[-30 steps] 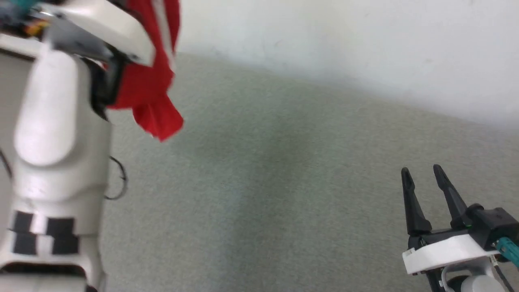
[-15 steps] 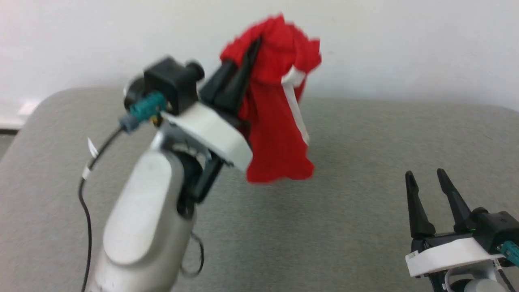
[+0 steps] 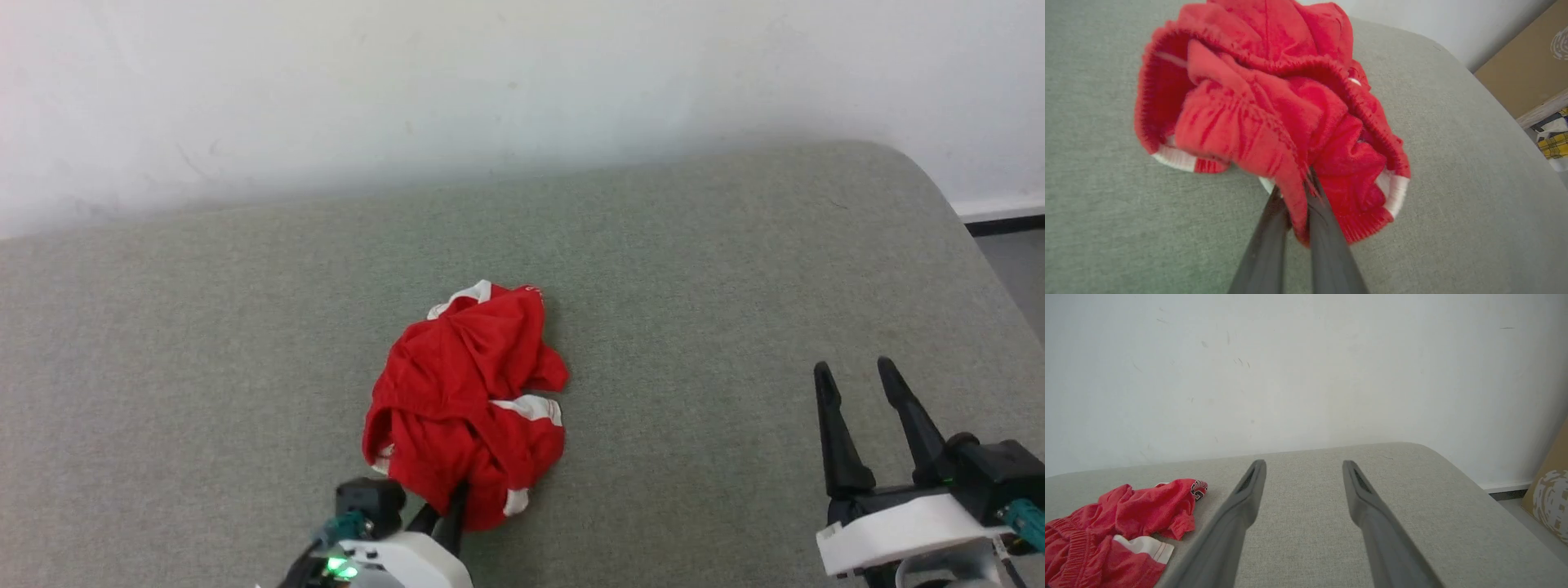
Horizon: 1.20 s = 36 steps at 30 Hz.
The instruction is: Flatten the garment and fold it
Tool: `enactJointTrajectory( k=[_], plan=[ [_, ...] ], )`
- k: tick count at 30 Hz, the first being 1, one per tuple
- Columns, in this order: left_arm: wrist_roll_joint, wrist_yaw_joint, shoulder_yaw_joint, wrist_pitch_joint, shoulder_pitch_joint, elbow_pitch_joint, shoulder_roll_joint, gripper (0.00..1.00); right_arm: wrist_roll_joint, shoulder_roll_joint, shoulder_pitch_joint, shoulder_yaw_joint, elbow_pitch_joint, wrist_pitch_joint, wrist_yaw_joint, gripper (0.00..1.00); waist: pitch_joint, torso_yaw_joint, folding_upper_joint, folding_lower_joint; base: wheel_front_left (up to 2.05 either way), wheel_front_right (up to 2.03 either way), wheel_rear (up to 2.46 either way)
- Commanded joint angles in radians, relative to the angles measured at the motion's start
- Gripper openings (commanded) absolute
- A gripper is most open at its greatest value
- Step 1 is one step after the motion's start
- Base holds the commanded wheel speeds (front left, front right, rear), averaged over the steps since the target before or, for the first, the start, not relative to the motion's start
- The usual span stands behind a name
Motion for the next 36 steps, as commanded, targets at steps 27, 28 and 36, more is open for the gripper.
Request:
enactJointTrajectory(
  k=[27, 28, 36],
  plan=[
    [0.075, 0.113, 0.123, -0.233, 0.062, -0.249, 0.107, 1.00, -0.009, 0.002, 0.076, 0.010, -0.097, 0.042, -0.001, 1.00, -0.044, 0.126, 0.0000, 0.0000, 0.00, 0.00, 0.00],
    [0.070, 0.108, 0.126, -0.225, 0.058, -0.254, 0.115, 1.00, -0.009, 0.002, 0.075, 0.008, -0.099, 0.042, -0.001, 1.00, -0.041, 0.133, 0.0000, 0.0000, 0.00, 0.00, 0.00],
    [0.036, 0.040, 0.117, -0.108, -0.082, -0.288, 0.168, 1.00, -0.014, 0.002, 0.057, -0.004, -0.114, 0.052, -0.001, 1.00, 0.012, 0.190, 0.0000, 0.0000, 0.00, 0.00, 0.00]
  ],
)
